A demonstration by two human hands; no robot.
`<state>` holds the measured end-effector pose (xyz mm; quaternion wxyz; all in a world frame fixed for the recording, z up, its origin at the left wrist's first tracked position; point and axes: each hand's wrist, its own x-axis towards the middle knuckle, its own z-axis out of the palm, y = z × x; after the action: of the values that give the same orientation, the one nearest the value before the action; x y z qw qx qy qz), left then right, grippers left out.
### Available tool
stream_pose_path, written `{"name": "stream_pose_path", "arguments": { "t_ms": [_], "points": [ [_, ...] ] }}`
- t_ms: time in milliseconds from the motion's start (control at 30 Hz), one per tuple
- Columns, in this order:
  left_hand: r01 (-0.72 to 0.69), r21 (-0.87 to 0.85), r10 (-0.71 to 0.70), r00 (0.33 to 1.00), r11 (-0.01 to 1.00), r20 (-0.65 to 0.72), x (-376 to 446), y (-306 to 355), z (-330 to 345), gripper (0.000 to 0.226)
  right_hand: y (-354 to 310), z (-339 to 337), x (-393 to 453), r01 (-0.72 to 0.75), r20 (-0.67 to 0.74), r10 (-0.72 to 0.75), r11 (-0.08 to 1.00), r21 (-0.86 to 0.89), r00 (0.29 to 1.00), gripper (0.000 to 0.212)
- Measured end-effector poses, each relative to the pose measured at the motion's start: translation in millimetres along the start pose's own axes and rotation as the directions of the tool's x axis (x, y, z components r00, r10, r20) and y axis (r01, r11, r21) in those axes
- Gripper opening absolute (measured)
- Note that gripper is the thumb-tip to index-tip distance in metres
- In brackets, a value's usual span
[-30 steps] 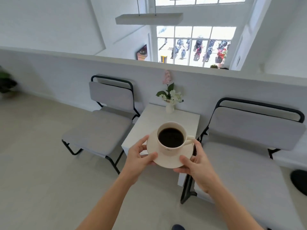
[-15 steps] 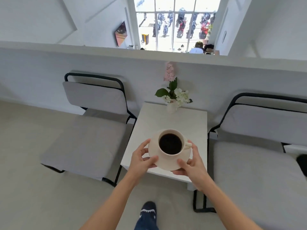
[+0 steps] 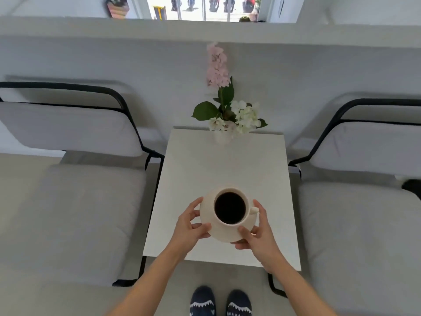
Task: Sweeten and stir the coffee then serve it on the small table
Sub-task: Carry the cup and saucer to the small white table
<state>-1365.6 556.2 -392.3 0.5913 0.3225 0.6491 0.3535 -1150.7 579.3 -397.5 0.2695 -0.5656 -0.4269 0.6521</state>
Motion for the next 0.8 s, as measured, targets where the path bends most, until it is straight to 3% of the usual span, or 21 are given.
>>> {"name": "stream_pose_path", "arguments": {
  "t_ms": [400, 800],
  "points": [
    [0.062, 0.016, -0.061, 0.997, 0.998, -0.051, 107, -110, 4, 0.071, 100, 3, 98, -0.071, -0.025, 0.068, 0.992, -0.108, 0.997, 0.080],
    [0.091, 0.021, -0.089, 0.992, 0.996, -0.089, 137, -140, 2, 0.073, 130, 3, 133, -0.151, -0.014, 0.150, 0.980, -0.126, 0.989, 0.083]
  ]
}}
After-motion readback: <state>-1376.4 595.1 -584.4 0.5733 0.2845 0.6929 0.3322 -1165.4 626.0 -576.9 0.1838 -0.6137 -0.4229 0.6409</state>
